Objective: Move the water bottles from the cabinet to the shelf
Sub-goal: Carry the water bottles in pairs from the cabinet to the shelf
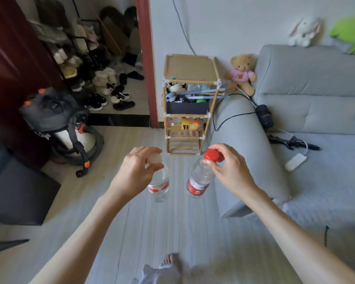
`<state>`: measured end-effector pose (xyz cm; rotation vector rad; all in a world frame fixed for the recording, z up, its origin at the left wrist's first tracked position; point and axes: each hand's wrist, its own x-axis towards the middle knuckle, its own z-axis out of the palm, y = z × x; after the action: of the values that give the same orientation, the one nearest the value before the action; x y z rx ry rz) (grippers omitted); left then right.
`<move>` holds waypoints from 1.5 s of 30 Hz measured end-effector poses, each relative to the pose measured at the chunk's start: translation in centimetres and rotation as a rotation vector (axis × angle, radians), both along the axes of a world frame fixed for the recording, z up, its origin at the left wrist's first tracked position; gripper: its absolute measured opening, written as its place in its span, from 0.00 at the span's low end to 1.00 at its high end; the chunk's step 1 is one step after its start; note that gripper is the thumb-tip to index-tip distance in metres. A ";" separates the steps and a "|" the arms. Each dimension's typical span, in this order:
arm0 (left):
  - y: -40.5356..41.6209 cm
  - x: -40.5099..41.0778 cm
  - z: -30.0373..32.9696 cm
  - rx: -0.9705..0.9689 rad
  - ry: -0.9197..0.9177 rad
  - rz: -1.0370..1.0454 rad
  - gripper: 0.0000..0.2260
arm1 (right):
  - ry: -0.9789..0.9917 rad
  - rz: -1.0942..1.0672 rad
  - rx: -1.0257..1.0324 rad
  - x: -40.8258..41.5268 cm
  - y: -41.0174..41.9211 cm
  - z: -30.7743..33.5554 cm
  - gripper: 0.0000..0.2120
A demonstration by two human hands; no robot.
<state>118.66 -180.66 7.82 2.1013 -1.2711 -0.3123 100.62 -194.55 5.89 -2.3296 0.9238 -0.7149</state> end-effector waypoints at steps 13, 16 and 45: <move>-26.0 15.7 -0.7 -0.018 0.033 0.031 0.15 | 0.007 0.018 0.029 15.6 -26.4 0.4 0.13; -32.1 18.6 0.0 0.003 0.056 0.011 0.16 | -0.003 0.009 0.026 18.9 -32.7 1.5 0.12; -75.0 45.5 0.1 -0.030 0.084 -0.124 0.15 | 0.113 -0.044 0.138 48.5 -70.2 2.1 0.15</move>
<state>164.11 -255.61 7.93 1.9677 -1.3507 -0.4286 149.17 -264.79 8.02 -2.2524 1.0430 -0.5230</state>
